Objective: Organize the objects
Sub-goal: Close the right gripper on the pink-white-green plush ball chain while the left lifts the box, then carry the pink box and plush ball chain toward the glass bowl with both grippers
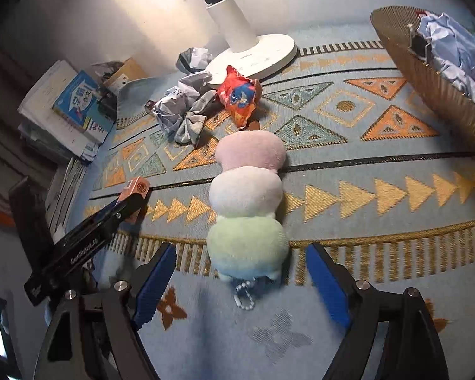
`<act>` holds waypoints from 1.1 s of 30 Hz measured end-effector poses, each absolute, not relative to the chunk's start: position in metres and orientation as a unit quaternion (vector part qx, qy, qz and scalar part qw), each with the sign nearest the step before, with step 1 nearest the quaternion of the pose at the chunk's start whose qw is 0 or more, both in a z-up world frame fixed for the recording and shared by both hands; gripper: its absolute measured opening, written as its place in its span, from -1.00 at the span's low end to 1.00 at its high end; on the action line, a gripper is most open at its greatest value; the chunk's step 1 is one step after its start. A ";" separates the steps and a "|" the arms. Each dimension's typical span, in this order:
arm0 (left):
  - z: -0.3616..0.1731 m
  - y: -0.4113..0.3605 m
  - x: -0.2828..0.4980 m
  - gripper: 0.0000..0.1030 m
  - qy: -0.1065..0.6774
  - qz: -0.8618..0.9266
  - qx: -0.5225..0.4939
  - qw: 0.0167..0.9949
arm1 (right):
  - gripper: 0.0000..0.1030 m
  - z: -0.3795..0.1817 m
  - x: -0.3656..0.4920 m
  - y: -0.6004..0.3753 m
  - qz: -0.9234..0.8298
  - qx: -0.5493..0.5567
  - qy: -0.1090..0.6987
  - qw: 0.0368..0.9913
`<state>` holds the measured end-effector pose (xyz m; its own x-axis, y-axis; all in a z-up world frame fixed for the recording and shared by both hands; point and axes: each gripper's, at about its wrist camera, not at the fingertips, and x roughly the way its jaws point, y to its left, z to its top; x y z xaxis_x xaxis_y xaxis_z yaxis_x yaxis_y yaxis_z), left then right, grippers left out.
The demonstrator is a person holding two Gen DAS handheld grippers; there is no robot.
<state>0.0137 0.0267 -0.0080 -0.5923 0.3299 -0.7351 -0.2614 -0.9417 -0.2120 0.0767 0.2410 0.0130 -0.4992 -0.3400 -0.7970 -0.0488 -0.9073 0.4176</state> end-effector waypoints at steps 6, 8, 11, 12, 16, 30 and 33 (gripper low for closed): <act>-0.007 0.026 0.013 -0.25 -0.045 0.891 -0.419 0.168 | 0.76 0.010 0.069 0.200 -0.884 0.462 -0.069 0.009; -0.007 0.025 0.014 -0.25 -0.049 0.892 -0.418 0.168 | 0.52 0.008 0.071 0.184 -0.889 0.458 -0.025 -0.003; -0.006 0.024 0.014 -0.25 -0.050 0.892 -0.417 0.168 | 0.09 0.008 0.071 0.184 -0.894 0.447 -0.019 0.002; -0.006 0.025 0.014 -0.25 -0.049 0.892 -0.417 0.169 | -0.03 0.009 0.072 0.188 -0.896 0.443 -0.028 0.003; -0.006 0.026 0.014 -0.25 -0.046 0.892 -0.417 0.169 | -0.12 0.010 0.076 0.196 -0.897 0.433 -0.068 0.048; -0.007 0.026 0.014 -0.25 -0.039 0.892 -0.421 0.161 | -0.12 0.009 0.079 0.183 -0.897 0.434 -0.052 0.073; -0.007 0.026 0.014 -0.25 -0.039 0.892 -0.421 0.160 | -0.12 0.009 0.078 0.184 -0.897 0.433 -0.054 0.073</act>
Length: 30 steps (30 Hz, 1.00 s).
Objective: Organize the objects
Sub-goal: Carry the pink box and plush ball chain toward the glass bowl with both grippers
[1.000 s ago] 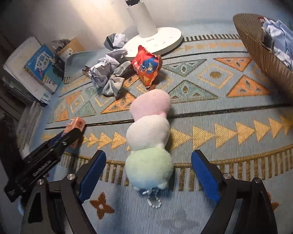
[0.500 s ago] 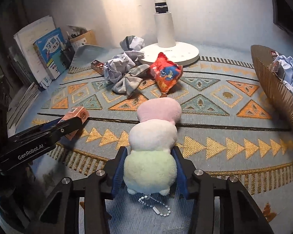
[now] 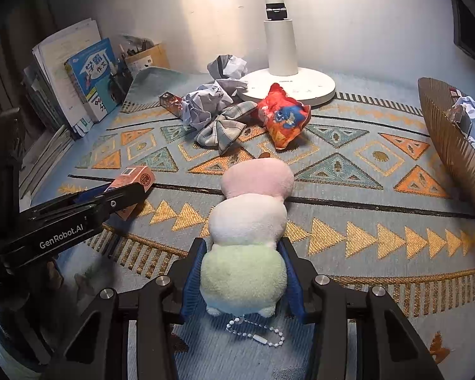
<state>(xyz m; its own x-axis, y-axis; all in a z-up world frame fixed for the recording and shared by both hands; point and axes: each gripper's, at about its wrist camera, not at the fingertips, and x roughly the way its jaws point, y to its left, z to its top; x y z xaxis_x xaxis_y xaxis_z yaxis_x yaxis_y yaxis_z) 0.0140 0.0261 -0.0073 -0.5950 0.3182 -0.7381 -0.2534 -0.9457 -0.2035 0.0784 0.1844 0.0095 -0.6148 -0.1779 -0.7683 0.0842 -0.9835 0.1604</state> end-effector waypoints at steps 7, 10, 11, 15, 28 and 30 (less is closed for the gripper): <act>-0.008 0.025 0.013 -0.25 -0.038 0.892 -0.421 0.160 | -0.12 0.009 0.079 0.183 -0.896 0.435 -0.052 0.074; -0.008 0.026 0.013 -0.25 -0.038 0.892 -0.421 0.160 | -0.12 0.009 0.079 0.183 -0.896 0.435 -0.052 0.076; -0.008 0.026 0.013 -0.25 -0.039 0.892 -0.421 0.160 | -0.12 0.009 0.079 0.183 -0.896 0.435 -0.052 0.077; -0.008 0.026 0.014 -0.25 -0.039 0.892 -0.421 0.160 | -0.12 0.009 0.079 0.182 -0.896 0.434 -0.052 0.076; -0.007 0.026 0.014 -0.25 -0.039 0.892 -0.421 0.160 | -0.12 0.010 0.079 0.183 -0.896 0.434 -0.053 0.076; -0.007 0.026 0.014 -0.26 -0.039 0.892 -0.421 0.160 | -0.12 0.010 0.079 0.182 -0.896 0.434 -0.053 0.075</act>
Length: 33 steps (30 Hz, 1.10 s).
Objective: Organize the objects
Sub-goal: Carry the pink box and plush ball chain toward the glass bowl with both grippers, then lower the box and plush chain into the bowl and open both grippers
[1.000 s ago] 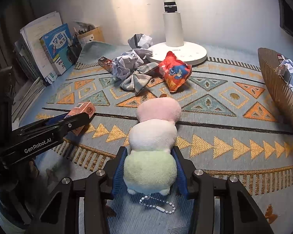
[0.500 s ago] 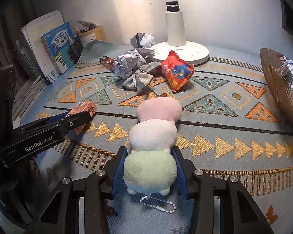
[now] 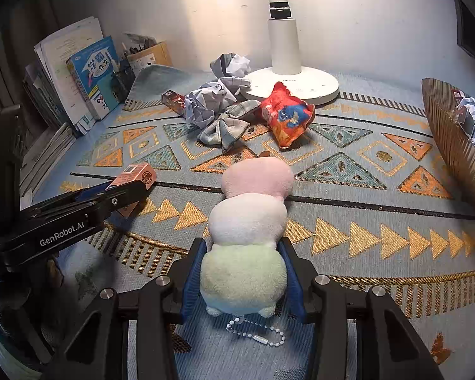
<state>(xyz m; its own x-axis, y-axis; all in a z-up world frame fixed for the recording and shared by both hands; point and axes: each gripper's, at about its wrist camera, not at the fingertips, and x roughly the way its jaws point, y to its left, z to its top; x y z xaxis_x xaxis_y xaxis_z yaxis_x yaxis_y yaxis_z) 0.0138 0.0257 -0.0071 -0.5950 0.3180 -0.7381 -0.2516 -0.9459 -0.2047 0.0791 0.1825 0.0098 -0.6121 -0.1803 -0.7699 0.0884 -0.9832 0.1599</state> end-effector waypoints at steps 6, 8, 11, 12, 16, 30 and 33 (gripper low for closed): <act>-0.003 0.028 0.017 -0.28 -0.038 0.894 -0.412 0.170 | -0.15 0.020 0.090 0.188 -0.902 0.417 -0.067 0.087; -0.002 0.029 0.019 -0.28 -0.039 0.894 -0.408 0.179 | -0.15 0.025 0.101 0.198 -0.904 0.406 -0.091 0.097; 0.002 0.039 0.023 -0.29 -0.027 0.889 -0.414 0.195 | -0.15 0.035 0.121 0.222 -0.903 0.392 -0.137 0.111; 0.006 0.045 0.025 -0.29 -0.021 0.890 -0.411 0.198 | -0.15 0.041 0.126 0.228 -0.904 0.386 -0.145 0.116; 0.030 0.072 0.035 -0.29 -0.009 0.892 -0.394 0.223 | -0.15 0.078 0.149 0.259 -0.917 0.349 -0.154 0.117; 0.114 0.309 0.021 -0.29 0.040 0.851 -0.342 0.395 | -0.11 0.148 0.154 0.453 -0.942 0.252 -0.205 -0.087; 0.106 0.340 0.015 -0.13 0.041 0.851 -0.334 0.403 | 0.11 0.146 0.135 0.472 -0.936 0.278 -0.195 -0.089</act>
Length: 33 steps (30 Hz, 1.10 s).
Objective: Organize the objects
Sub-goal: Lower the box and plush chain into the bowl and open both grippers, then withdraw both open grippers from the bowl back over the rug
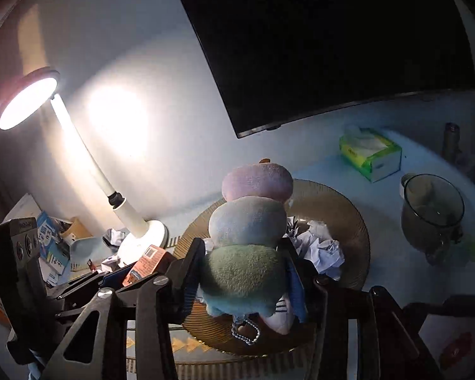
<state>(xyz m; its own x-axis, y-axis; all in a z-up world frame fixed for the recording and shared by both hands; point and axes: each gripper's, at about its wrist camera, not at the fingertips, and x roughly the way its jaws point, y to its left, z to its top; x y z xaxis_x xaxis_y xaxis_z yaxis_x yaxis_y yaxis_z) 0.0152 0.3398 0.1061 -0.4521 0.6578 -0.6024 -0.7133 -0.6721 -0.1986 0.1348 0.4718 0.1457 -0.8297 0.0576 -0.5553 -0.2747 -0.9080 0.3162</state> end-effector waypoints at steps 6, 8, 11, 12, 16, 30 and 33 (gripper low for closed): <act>0.107 0.313 0.015 0.27 0.014 0.863 -0.341 0.373 | 0.29 0.141 0.139 0.487 0.929 -0.290 0.204 0.103; 0.115 0.280 0.025 0.46 0.012 0.880 -0.321 0.350 | 0.30 0.141 0.151 0.478 0.932 -0.286 0.203 0.096; 0.117 0.218 0.038 0.62 -0.010 0.899 -0.313 0.307 | 0.31 0.139 0.165 0.453 0.936 -0.279 0.201 0.074; 0.114 0.196 0.043 0.63 -0.013 0.905 -0.313 0.288 | 0.34 0.138 0.169 0.441 0.937 -0.278 0.202 0.063; 0.080 0.116 0.051 0.64 -0.005 0.925 -0.337 0.177 | 0.42 0.119 0.175 0.376 0.937 -0.288 0.197 0.008; -0.002 0.006 0.037 0.72 -0.078 0.901 -0.418 0.088 | 0.56 0.009 0.112 0.246 0.906 -0.412 0.092 -0.021; -0.004 0.012 0.039 0.79 -0.067 0.899 -0.423 0.091 | 0.59 0.011 0.113 0.245 0.909 -0.405 0.092 -0.026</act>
